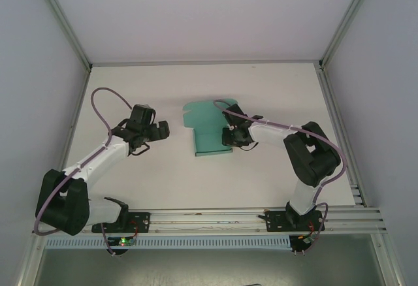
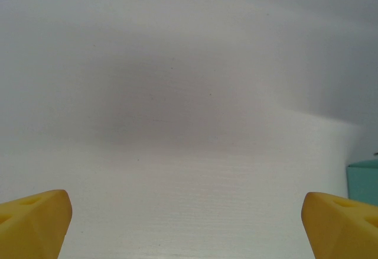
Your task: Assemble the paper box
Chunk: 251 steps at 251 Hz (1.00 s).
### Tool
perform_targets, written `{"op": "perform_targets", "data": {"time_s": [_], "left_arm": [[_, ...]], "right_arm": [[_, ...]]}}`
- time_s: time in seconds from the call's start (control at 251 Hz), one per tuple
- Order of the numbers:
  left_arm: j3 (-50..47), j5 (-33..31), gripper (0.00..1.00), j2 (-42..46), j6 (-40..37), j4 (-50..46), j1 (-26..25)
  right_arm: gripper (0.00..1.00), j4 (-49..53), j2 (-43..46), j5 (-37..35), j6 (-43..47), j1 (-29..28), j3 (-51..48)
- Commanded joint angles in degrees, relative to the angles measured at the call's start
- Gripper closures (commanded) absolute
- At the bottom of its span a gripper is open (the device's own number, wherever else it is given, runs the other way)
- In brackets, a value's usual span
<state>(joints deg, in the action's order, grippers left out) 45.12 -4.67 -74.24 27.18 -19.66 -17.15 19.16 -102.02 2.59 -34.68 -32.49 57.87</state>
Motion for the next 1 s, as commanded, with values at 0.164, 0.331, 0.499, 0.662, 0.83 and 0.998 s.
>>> {"op": "perform_targets", "data": {"time_s": [0.164,0.331,0.499,0.662,0.83,0.998], "left_arm": [[1.79,-0.99,0.00,-1.71,-1.83,2.55,0.27],[1.35,0.69,0.00,-2.43,-1.03,5.05,0.61],[0.59,5.60,0.00,-3.22,-0.02,10.02,1.56],[1.17,12.50,0.00,-3.46,0.07,15.17,2.49],[1.41,20.77,0.00,-2.65,-1.27,22.92,3.07],[2.35,31.30,0.00,-2.93,-2.22,32.06,3.08]], "right_arm": [[1.00,11.07,-3.47,-5.09,0.76,-1.19,1.25],[1.00,1.40,0.80,-5.29,8.23,-0.68,-0.77],[1.00,-15.06,8.94,3.17,20.55,-0.52,-2.25],[1.00,-25.43,14.71,14.30,26.94,-0.54,-1.66],[1.00,-32.50,17.18,26.85,27.59,0.21,-1.39],[1.00,-32.63,16.85,31.34,28.22,0.14,0.71]]}}
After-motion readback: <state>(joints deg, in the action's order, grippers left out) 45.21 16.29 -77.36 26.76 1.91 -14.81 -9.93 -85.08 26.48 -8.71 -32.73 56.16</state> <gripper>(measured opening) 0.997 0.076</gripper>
